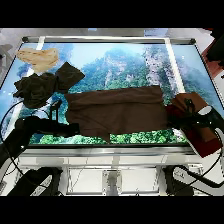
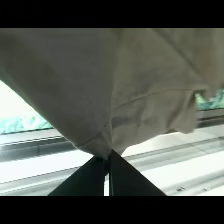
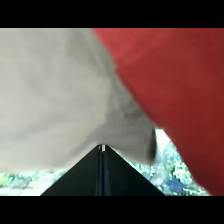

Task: Fold the shirts.

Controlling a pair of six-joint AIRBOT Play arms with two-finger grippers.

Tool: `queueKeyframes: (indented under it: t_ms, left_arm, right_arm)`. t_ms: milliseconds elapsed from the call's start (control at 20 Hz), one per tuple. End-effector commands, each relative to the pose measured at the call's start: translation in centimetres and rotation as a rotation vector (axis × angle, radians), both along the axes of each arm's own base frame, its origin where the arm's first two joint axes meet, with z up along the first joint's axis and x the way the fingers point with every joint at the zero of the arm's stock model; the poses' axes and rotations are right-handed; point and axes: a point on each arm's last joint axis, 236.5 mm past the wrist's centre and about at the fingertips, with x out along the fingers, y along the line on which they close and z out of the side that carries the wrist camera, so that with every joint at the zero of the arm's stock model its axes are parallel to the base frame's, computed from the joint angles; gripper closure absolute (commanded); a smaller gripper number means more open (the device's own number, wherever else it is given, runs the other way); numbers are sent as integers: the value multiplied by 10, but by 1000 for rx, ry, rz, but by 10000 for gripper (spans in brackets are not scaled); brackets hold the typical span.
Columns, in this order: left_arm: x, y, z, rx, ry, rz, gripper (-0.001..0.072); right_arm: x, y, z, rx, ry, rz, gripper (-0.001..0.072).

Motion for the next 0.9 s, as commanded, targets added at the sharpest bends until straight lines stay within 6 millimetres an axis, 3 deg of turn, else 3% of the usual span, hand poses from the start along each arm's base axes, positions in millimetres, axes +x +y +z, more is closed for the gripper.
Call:
queueKeyframes:
  t_ms: [0, 200, 350, 400, 450, 500, 550, 700, 850]
  left_arm:
    - [-6, 0, 28, 8, 0, -56, 695]
    - [-4, 16, 77, 74, -117, -96, 695]
    - [14, 14, 98, 62, -215, -71, 695]
    - [20, 15, 99, 64, -237, -60, 695]
    - [23, 16, 97, 70, -239, -59, 695]
    - [24, 17, 94, 81, -230, -64, 695]
    - [25, 17, 90, 85, -217, -65, 695]
    - [28, 17, 86, 96, -216, -90, 695]
    - [32, 21, 85, 117, -233, -98, 695]
  right_arm:
    - [0, -8, 39, -54, -37, 87, 688]
    - [-1, -21, 95, -171, -147, 124, 689]
    - [3, -5, 107, -117, -190, 117, 686]
    - [3, 1, 102, -84, -181, 110, 659]
    - [1, 4, 93, -64, -162, 105, 572]
    - [-4, 5, 80, -47, -128, 77, 424]
    - [-9, 7, 65, -31, -90, 40, 367]
    - [-42, 36, 17, 99, 47, -20, 366]
    - [-61, 45, -20, 122, 98, -82, 366]
